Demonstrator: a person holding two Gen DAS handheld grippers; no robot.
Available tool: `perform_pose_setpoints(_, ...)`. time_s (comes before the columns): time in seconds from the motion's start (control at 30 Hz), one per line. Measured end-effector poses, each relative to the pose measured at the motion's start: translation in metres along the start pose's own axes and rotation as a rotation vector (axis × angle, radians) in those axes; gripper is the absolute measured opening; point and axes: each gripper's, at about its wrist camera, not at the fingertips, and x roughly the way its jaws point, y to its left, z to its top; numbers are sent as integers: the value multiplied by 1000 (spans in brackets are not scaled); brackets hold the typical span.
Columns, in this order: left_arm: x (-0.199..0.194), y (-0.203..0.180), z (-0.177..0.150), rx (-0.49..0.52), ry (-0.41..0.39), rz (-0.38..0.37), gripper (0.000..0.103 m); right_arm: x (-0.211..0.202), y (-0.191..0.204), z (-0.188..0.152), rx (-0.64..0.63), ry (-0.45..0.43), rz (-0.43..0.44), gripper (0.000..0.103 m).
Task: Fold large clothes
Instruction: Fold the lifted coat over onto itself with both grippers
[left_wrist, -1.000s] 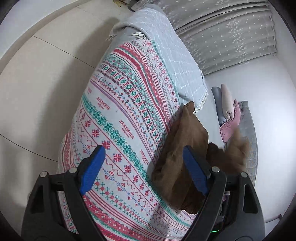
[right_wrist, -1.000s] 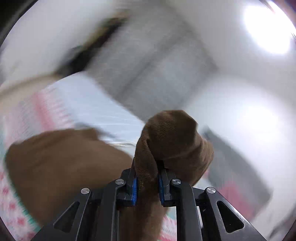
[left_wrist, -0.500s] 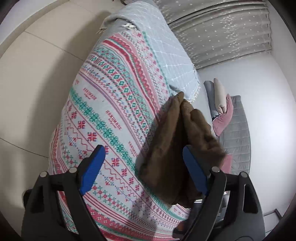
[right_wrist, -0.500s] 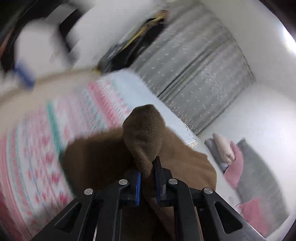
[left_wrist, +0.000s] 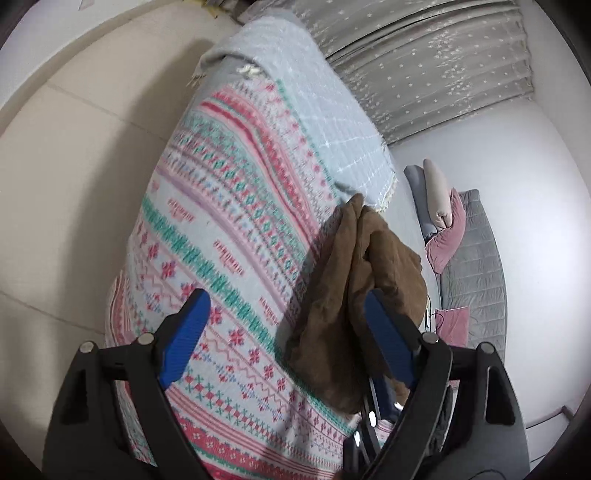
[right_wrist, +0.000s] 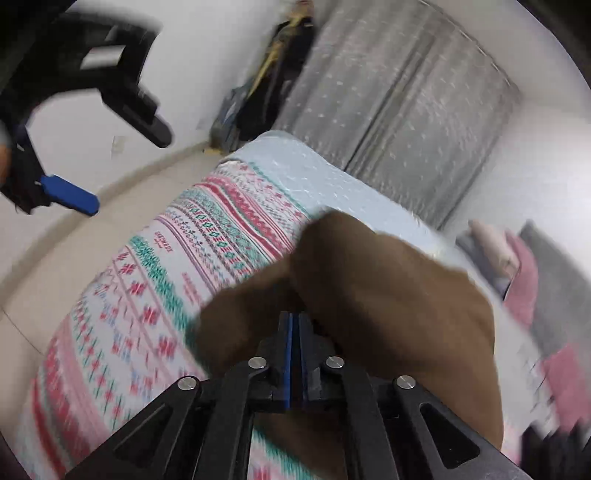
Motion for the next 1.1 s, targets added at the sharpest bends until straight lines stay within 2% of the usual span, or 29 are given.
perform_pose_setpoints(0.03,3,-5,-2,12,3,-12,86,-11,-10,-7,13,-10,-12,33)
perform_pose_setpoints(0.07,9,-14,-6,28,17,-34,86,-22,-21,-16,23,-17,-35,63)
perform_pose_setpoints(0.1,15,-22,-10,42,34,-55,86,-31,-34,-23,39,-27,-61,73)
perform_pose_setpoints(0.13,24,-32,-17,63,58,-79,86,-39,-47,-29,59,-32,-82,79)
perform_pose_setpoints(0.23,51,-66,-37,131,116,-105,86,-48,-78,-54,80,5,-165,79)
perform_pose_setpoints(0.27,60,-77,-43,153,121,-103,86,-41,-89,-53,75,19,-187,79)
perform_pose_setpoints(0.4,85,-105,-56,192,124,-106,86,-44,-110,-84,74,79,-251,79)
perform_pose_setpoints(0.5,103,-118,-59,233,114,-36,86,-43,-122,-102,107,88,-258,78)
perform_pose_setpoints(0.57,116,-121,-59,257,109,18,86,-42,-124,-104,101,71,-259,75)
perform_pose_setpoints(0.63,125,-116,-61,259,122,33,86,-36,-121,-97,72,52,-249,75)
perform_pose_setpoints(0.67,128,-114,-61,256,130,30,83,-29,-118,-93,60,50,-242,75)
perform_pose_setpoints(0.7,131,-112,-62,254,137,25,73,-23,-113,-90,35,52,-237,75)
perform_pose_setpoints(0.73,134,-110,-64,256,142,31,56,-19,-109,-89,19,55,-235,74)
perform_pose_setpoints(0.77,136,-108,-67,257,150,35,50,-13,-105,-86,5,59,-230,62)
perform_pose_setpoints(0.8,137,-110,-69,260,148,40,41,-5,-103,-86,-1,65,-260,61)
perform_pose_setpoints(0.83,135,-111,-70,269,135,42,36,-2,-101,-87,2,49,-279,57)
perform_pose_setpoints(0.9,132,-114,-71,285,113,35,30,-1,-102,-89,6,37,-300,46)
perform_pose_setpoints(1.0,114,-126,-73,320,46,22,25,-4,-100,-87,-39,34,-315,40)
perform_pose_setpoints(1.1,88,-147,-76,416,-39,45,23,-13,-97,-80,-74,10,-313,34)
